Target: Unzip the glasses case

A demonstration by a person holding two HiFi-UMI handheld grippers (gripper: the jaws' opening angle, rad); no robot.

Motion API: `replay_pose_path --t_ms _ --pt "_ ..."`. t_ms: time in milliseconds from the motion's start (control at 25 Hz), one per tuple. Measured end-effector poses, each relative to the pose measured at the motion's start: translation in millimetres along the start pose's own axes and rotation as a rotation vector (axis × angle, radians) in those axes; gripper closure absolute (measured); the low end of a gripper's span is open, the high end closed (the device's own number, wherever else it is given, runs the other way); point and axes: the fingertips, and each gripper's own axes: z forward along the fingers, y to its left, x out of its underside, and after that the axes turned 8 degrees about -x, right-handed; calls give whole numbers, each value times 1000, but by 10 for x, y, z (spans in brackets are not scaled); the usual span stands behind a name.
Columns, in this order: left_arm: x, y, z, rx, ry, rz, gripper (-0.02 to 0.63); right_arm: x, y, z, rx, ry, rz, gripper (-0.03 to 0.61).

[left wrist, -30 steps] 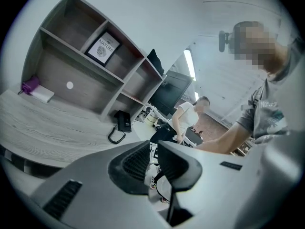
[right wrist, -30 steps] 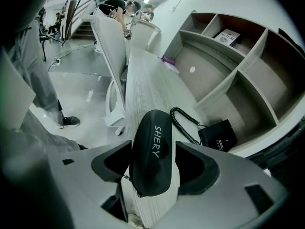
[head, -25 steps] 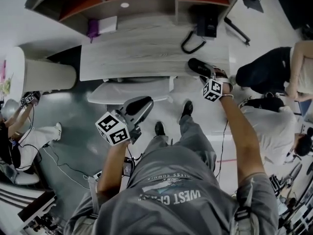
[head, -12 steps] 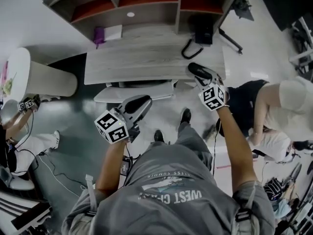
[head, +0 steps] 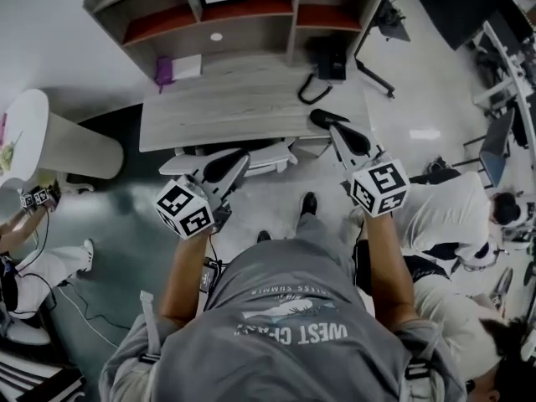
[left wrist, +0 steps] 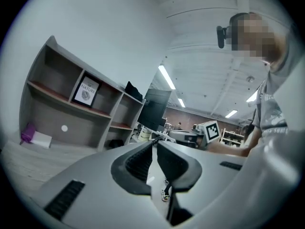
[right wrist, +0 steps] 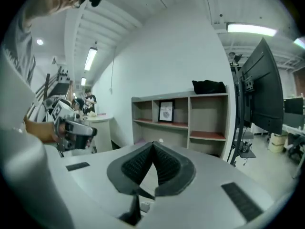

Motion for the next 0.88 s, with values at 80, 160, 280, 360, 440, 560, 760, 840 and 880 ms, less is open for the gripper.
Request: replay_pose_path --t_ms 80,160,280,360,440,560,760,840,880 --pt "-109 -47 -43 -9 -21 52 589 -217 141 -186 -5 -38 25 569" --pt "-217 -95 -84 -20 -43 116 597 -403 276 -370 -8 -71 48 569" --pt "-393 -165 -135 -49 -79 223 608 -628 466 -606 -8 -116 60 569" --pt "-513 -210 -177 -74 -111 289 614 -710 573 -737 7 -123 45 571" --pt "-618 -263 -221 -89 -147 345 614 -745 667 -848 25 -115 25 571" --pt "-727 -365 -292 -94 -189 398 615 -775 792 -989 36 -113 20 571" --pt "-797 -495 -414 -87 -216 412 615 -820 920 -1192 63 -119 17 571" --pt "-781 -493 -432 -85 -219 407 615 -805 932 -1226 72 -119 16 571" --pt "-766 -484 -435 -85 -219 404 615 -789 934 -1235 76 -118 16 571"
